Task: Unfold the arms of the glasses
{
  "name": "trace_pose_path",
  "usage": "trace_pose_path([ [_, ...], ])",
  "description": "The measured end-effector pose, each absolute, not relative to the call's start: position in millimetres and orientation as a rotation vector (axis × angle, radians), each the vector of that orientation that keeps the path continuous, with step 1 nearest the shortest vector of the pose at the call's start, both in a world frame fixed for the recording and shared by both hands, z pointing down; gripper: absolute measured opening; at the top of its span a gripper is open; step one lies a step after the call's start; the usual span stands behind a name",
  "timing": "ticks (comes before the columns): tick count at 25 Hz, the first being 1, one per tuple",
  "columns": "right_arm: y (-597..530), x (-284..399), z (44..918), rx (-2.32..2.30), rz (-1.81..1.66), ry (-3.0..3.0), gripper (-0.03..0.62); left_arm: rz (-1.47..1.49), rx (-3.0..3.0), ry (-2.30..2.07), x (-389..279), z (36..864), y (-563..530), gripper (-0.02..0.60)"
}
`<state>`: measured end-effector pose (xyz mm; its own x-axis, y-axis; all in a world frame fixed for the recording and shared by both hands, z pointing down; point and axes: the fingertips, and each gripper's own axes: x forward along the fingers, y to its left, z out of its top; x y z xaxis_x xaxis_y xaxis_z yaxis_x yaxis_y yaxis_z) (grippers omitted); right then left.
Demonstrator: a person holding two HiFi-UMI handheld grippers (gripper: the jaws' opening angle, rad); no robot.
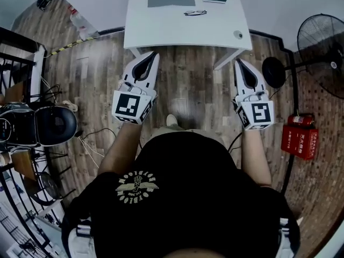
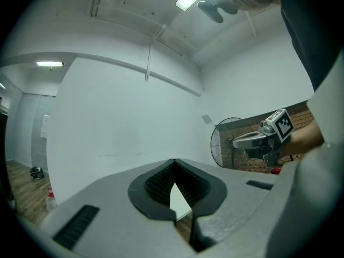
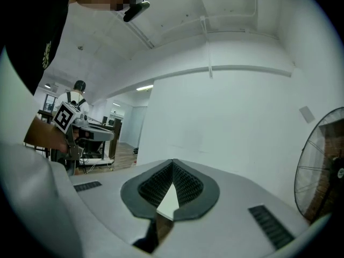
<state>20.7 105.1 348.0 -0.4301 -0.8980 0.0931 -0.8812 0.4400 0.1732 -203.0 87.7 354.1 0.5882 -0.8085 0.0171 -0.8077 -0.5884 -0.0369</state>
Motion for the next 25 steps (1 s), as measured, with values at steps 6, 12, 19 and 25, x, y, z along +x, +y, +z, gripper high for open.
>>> trace_pose_path([
  [6, 100.1, 25.8, 352.1, 1.639, -0.120, -2.470, 0.000, -0.084, -2.847, 1.287, -183.0, 364.8, 74.7, 0.006],
  [12, 93.1, 32.1, 361.3, 1.669, -0.076, -2.460, 0.000, -0.109, -2.865, 1.301, -182.8, 373.0, 61.4, 0.006],
  [19, 66.7, 35.1, 356.9, 1.629, -0.111, -2.491, 0.000, -0.122, -2.842, 1.358, -177.8, 374.7, 39.6, 0.006],
  [25, 35.6, 44.7, 358.5, 1.612, -0.096, -2.514, 0.000, -0.066, -2.813, 1.416, -178.3, 365.8, 9.7, 0.006],
])
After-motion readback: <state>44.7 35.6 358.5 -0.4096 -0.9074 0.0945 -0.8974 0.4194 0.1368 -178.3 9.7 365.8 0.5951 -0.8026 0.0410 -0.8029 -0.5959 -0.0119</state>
